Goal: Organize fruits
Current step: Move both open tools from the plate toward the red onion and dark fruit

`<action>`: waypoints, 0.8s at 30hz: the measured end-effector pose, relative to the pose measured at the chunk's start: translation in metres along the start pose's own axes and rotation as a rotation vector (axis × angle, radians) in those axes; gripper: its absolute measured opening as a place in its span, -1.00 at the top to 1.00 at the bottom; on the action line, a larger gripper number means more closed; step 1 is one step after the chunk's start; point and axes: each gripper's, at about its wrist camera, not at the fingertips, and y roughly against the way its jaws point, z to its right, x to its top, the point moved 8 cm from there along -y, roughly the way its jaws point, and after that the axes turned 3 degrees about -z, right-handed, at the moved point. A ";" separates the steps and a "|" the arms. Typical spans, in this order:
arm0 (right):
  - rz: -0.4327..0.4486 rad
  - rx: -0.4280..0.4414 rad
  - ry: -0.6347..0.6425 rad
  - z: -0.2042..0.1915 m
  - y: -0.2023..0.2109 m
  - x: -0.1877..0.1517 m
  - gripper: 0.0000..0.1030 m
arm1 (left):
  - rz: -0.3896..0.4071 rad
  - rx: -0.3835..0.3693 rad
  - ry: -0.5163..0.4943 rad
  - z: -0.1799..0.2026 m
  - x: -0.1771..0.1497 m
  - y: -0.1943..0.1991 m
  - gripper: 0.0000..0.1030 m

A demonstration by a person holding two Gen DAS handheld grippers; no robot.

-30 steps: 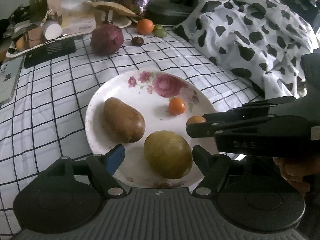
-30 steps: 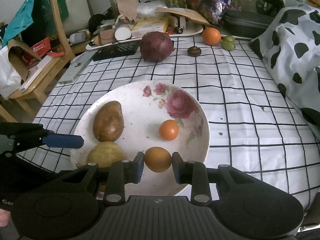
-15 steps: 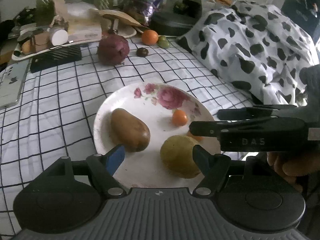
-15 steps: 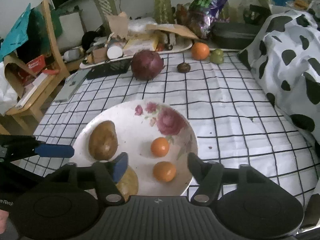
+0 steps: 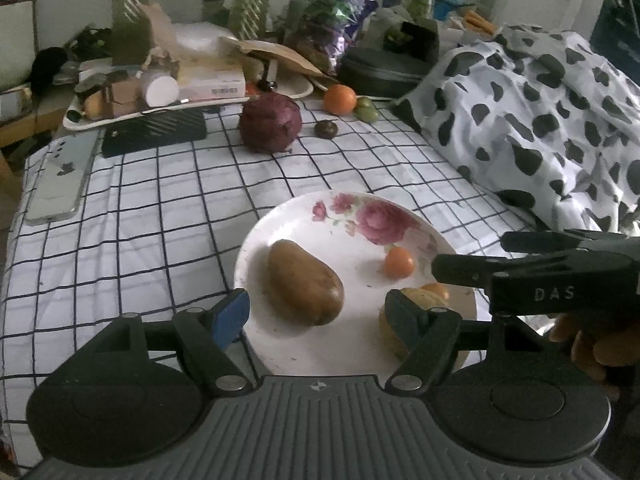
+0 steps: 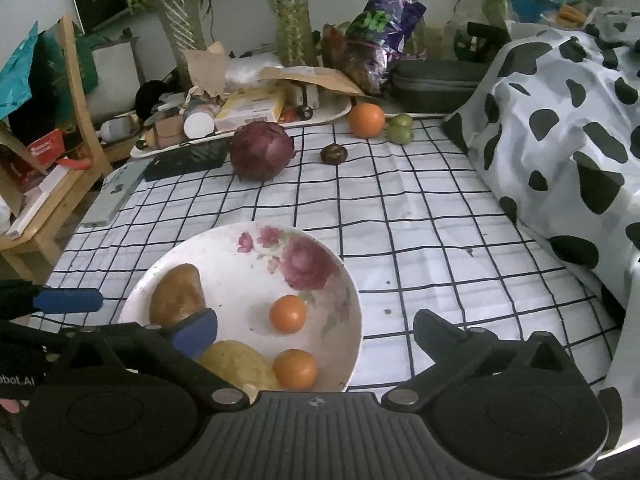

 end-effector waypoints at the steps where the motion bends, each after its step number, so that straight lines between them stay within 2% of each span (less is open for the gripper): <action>1: 0.000 -0.002 0.000 0.000 0.000 0.000 -1.00 | 0.003 0.003 0.003 -0.001 0.000 0.000 -0.43; 14: 0.001 -0.021 0.015 0.000 0.000 0.000 -1.00 | 0.020 0.022 0.003 -0.003 0.003 0.002 -0.43; 24: 0.005 -0.061 0.032 0.003 -0.005 0.003 -1.00 | 0.026 0.045 -0.037 -0.008 0.009 0.000 -0.43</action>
